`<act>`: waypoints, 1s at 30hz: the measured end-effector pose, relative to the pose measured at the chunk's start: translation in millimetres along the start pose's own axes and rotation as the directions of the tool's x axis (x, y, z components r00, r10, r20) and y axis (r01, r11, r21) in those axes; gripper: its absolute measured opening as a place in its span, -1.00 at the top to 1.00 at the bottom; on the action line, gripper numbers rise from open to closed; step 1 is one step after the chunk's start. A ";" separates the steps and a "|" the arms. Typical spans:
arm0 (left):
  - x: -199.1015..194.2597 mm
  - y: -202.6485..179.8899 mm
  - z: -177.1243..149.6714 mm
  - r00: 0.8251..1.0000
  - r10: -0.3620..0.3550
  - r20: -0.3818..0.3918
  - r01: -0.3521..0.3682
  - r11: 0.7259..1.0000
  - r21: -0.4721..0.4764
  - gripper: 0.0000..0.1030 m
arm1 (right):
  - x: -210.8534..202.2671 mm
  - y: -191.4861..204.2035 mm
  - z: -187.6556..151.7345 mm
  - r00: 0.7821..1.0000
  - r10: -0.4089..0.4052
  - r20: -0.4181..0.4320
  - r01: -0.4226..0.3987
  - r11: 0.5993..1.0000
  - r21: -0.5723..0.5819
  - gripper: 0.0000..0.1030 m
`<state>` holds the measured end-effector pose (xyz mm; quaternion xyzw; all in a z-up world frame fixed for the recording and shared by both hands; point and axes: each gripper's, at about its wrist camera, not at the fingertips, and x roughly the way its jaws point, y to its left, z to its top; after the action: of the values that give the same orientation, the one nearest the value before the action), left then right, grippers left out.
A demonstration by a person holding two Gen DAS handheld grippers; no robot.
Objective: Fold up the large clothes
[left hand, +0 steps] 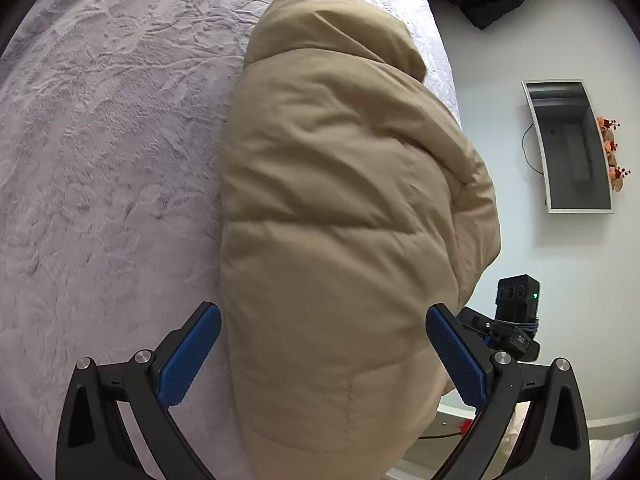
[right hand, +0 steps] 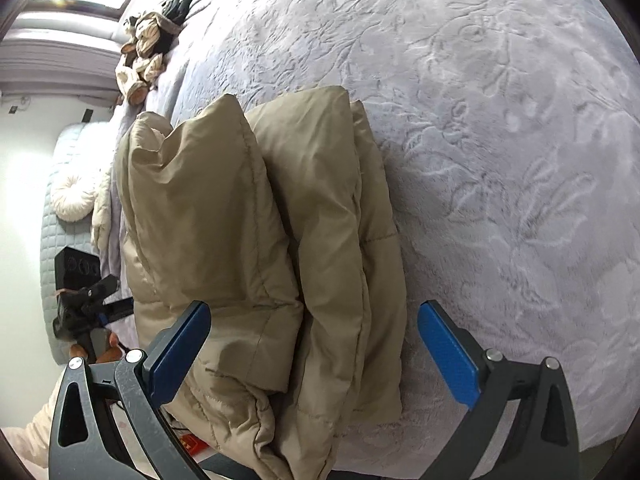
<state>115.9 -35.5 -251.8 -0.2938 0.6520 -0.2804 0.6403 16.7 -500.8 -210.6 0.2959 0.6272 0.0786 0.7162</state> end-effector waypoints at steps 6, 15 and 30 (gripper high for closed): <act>12.2 18.3 6.4 0.995 -0.093 -0.038 0.093 0.996 -0.009 -0.99 | 16.8 -5.7 12.1 0.998 0.023 -0.056 -0.024 0.999 -0.026 -0.99; 29.9 43.9 15.8 0.975 -0.220 -0.041 0.219 0.975 -0.046 -0.99 | 60.2 -23.2 33.5 0.967 0.199 -0.159 -0.203 0.979 -0.009 -1.00; 78.9 15.1 13.3 0.988 -0.156 -0.004 0.156 0.986 -0.059 -0.98 | 113.6 -2.9 66.7 0.910 0.363 -0.200 -0.362 0.931 0.041 -0.99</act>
<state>128.2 -83.8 -316.1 -0.3614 0.6375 -0.3117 0.6048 101.9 -469.9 -306.3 0.3984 0.6317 0.2392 0.6205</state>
